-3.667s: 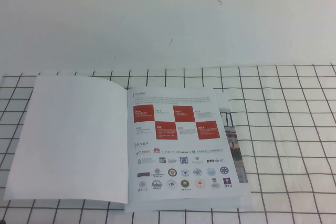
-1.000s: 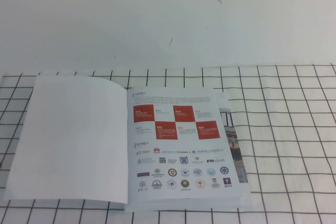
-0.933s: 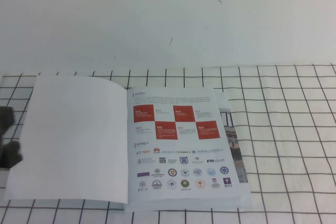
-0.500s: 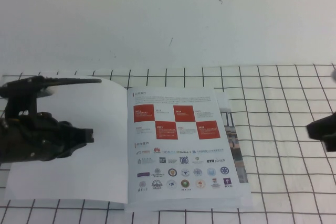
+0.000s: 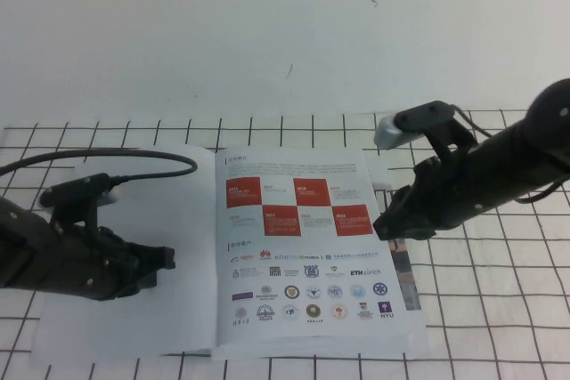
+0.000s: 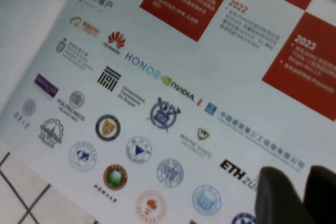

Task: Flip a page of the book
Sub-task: Open the closed book

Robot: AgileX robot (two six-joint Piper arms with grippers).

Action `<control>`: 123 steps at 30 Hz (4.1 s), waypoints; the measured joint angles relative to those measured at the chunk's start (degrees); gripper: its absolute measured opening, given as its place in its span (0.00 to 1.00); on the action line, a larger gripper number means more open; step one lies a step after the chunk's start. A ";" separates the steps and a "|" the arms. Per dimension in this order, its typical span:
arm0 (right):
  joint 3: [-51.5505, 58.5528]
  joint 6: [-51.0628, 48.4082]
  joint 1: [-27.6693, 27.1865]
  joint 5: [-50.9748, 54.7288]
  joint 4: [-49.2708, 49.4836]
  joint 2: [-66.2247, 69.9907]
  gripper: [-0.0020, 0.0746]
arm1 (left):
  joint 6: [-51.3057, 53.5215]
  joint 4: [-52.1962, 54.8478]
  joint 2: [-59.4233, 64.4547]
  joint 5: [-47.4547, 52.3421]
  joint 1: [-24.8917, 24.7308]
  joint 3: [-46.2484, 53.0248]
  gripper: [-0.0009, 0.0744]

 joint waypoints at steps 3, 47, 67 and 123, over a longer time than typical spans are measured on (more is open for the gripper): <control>-5.15 1.69 0.00 2.79 0.00 5.29 0.32 | 0.22 -0.13 2.20 -0.14 0.00 0.00 0.01; -19.58 18.21 0.02 11.37 -11.00 19.47 0.57 | 1.27 -1.59 4.50 -1.64 0.00 -0.35 0.01; -27.32 21.25 0.02 24.76 -17.06 22.84 0.57 | 1.81 -2.31 4.50 -2.01 0.00 -0.35 0.01; -27.70 23.36 0.02 20.22 -12.00 22.22 0.57 | 23.41 -29.91 4.50 -0.30 0.00 -0.35 0.01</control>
